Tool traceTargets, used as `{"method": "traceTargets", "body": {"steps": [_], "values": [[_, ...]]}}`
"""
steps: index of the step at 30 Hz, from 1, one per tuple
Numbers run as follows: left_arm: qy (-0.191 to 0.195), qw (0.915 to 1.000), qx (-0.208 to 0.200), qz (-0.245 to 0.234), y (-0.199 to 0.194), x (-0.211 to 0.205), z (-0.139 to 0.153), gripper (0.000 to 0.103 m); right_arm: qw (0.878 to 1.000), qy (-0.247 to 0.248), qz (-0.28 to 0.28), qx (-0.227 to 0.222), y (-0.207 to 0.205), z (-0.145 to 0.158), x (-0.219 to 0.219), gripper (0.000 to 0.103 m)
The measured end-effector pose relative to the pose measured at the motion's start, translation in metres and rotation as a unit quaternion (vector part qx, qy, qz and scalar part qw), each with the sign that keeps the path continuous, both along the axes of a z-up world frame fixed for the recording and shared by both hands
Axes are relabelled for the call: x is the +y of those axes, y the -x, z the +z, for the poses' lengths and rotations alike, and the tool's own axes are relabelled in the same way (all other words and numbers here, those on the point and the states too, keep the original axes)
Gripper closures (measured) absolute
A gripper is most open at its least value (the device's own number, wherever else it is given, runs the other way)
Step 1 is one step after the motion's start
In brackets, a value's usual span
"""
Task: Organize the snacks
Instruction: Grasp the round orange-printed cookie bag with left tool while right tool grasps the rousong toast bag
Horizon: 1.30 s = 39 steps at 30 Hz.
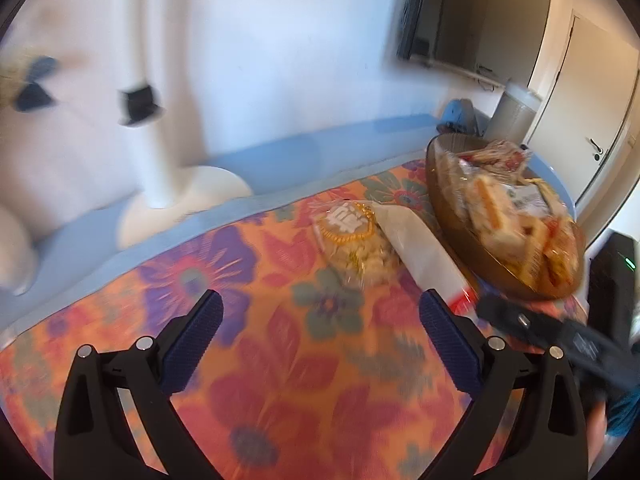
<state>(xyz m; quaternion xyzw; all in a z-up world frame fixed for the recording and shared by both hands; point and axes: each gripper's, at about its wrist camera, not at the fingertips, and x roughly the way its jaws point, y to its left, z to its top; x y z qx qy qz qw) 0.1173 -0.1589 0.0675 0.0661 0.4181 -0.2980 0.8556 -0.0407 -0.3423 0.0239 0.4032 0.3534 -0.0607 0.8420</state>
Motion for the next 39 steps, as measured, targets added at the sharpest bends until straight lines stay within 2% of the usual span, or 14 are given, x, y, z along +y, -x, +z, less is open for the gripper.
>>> {"method": "traceTargets", "body": {"steps": [5,7,8,11,12,13,14,17,18,21,24,29,36,39], "values": [[0.063,0.9943,0.086,-0.010,-0.045,-0.020,-0.037,0.017,1.000,0.014,-0.013,-0.012,-0.016,-0.002,0.000,0.003],[0.081,0.9911,0.104,-0.015,-0.056,-0.023,-0.047,0.027,0.999,0.026,-0.015,-0.014,-0.019,-0.001,0.005,0.003],[0.083,0.9903,0.110,-0.017,-0.060,-0.027,-0.051,0.027,0.999,0.029,-0.014,-0.013,-0.021,-0.001,0.006,0.003],[0.082,0.9900,0.113,-0.019,-0.062,-0.036,-0.058,0.027,0.999,0.039,-0.010,-0.010,-0.028,-0.001,0.014,0.003],[0.088,0.9893,0.115,-0.020,-0.063,-0.038,-0.059,0.033,0.999,0.042,-0.007,-0.009,-0.030,0.000,0.017,0.003],[0.098,0.9873,0.122,-0.026,-0.064,-0.039,-0.060,0.047,0.999,0.043,-0.004,-0.009,-0.032,0.000,0.019,0.003],[0.105,0.9858,0.128,-0.028,-0.065,-0.039,-0.061,0.052,0.999,0.043,0.000,-0.009,-0.033,0.000,0.022,0.006],[0.093,0.9896,0.106,-0.030,-0.057,-0.043,-0.056,0.060,0.999,0.037,0.003,-0.015,-0.037,-0.001,0.029,0.012],[0.087,0.9907,0.100,-0.030,-0.055,-0.043,-0.055,0.062,0.999,0.033,0.008,-0.019,-0.038,-0.001,0.030,0.018],[0.077,0.9922,0.095,-0.026,-0.047,-0.036,-0.051,0.064,0.999,0.030,0.028,-0.025,-0.034,-0.001,0.035,0.025],[0.068,0.9934,0.090,-0.019,-0.031,-0.010,-0.044,0.065,0.998,0.033,0.051,-0.029,-0.039,0.001,0.049,0.028],[0.049,0.9951,0.085,-0.005,0.007,0.050,-0.034,0.065,0.992,0.080,0.090,-0.028,-0.039,0.014,0.086,0.029],[0.044,0.9948,0.081,0.043,0.063,0.153,-0.028,0.065,0.983,0.077,0.167,-0.004,-0.027,0.016,0.143,0.029],[0.039,0.9936,0.094,0.049,0.078,0.178,-0.033,0.063,0.978,0.088,0.188,-0.003,-0.005,0.020,0.144,0.026]]}}
